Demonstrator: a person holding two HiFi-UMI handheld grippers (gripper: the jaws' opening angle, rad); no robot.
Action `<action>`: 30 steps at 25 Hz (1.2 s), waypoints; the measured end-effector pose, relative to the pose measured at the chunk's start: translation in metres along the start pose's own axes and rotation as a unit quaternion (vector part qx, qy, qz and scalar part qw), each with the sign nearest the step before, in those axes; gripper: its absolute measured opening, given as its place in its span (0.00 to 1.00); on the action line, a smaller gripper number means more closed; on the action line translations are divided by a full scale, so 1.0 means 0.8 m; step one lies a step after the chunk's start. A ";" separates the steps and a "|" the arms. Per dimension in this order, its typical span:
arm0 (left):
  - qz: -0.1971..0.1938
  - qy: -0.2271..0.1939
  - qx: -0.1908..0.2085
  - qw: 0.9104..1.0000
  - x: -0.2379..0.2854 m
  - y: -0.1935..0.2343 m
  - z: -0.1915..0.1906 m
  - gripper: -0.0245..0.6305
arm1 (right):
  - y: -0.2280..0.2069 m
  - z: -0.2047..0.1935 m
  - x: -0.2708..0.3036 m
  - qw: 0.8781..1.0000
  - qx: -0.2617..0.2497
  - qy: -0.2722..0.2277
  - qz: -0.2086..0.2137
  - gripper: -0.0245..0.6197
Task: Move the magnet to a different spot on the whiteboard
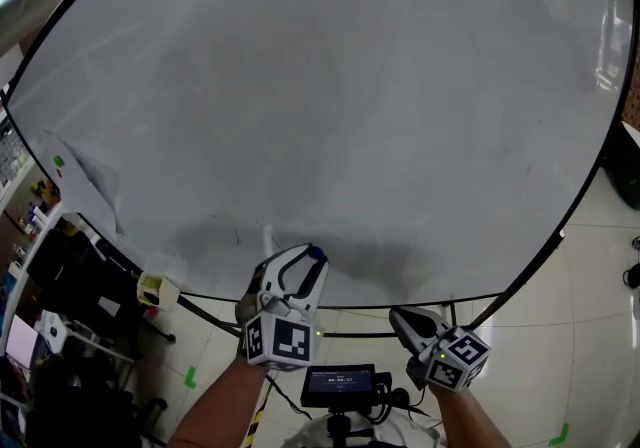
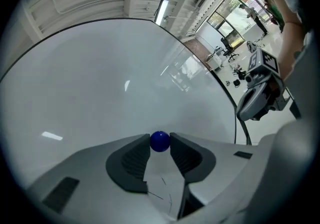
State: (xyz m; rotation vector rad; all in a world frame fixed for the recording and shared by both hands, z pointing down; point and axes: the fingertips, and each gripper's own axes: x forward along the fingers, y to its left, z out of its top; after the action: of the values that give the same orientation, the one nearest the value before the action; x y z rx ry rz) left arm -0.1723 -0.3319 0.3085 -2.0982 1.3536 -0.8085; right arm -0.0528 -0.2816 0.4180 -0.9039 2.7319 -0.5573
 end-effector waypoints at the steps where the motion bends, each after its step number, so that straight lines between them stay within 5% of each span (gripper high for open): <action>1: 0.008 0.001 0.002 1.000 0.005 0.002 0.000 0.27 | -0.001 0.000 0.001 1.000 0.004 0.000 0.003 0.07; 12: 0.108 0.016 0.000 0.994 0.023 0.025 0.020 0.27 | -0.023 0.005 0.002 0.999 0.004 0.005 0.035 0.07; 30: 0.142 0.034 -0.022 0.989 0.034 0.019 0.014 0.27 | -0.053 0.005 0.004 0.995 0.030 0.019 0.090 0.07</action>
State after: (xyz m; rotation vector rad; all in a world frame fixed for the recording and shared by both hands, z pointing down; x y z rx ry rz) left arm -0.1648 -0.3618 0.2956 -1.8662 1.6741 -0.7402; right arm -0.0314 -0.3159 0.4316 -0.6304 2.7757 -0.6237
